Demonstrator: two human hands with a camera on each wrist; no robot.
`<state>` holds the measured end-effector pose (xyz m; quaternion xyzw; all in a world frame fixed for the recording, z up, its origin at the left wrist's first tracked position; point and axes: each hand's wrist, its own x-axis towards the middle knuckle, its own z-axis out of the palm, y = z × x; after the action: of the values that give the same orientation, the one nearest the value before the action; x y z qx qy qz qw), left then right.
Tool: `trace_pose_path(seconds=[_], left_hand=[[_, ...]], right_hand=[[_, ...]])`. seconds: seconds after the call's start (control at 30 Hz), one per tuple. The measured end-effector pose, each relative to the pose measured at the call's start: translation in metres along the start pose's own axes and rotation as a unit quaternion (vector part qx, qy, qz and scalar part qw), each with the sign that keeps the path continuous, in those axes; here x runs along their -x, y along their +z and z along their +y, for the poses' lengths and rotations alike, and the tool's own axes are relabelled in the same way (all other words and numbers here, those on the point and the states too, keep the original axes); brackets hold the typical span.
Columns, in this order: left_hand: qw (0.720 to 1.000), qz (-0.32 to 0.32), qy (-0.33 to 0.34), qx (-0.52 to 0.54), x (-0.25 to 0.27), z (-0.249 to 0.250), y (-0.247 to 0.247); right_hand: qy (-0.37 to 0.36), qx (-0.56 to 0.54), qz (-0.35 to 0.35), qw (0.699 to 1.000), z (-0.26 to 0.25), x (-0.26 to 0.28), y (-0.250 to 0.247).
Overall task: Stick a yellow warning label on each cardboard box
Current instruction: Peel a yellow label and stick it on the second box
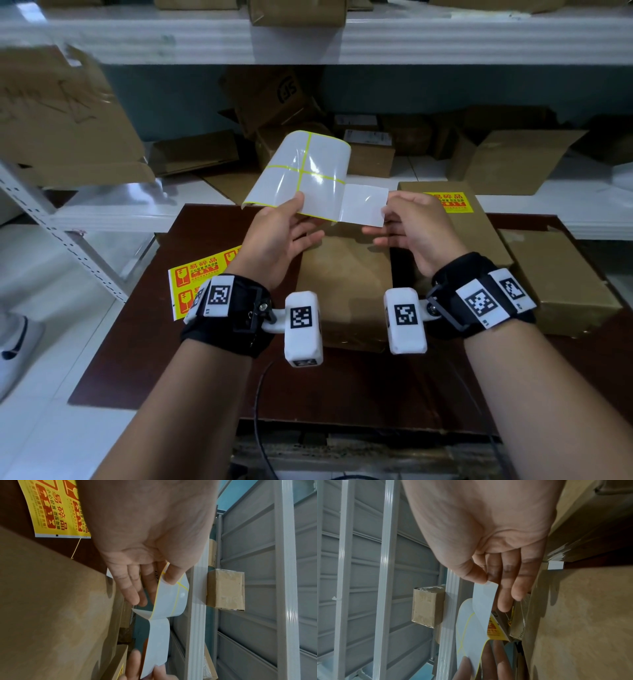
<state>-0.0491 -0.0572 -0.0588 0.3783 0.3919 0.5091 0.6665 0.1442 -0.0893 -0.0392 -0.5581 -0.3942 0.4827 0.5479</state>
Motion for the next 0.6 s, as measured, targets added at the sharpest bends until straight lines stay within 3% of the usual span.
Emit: trace_pose_path(seconds=[0.6], left_hand=[[0.999, 0.029, -0.002, 0.024, -0.0051, 0.0016, -0.0096]], right_hand=[[0.011, 0.009, 0.024, 1.000, -0.0007, -0.0028, -0.0072]])
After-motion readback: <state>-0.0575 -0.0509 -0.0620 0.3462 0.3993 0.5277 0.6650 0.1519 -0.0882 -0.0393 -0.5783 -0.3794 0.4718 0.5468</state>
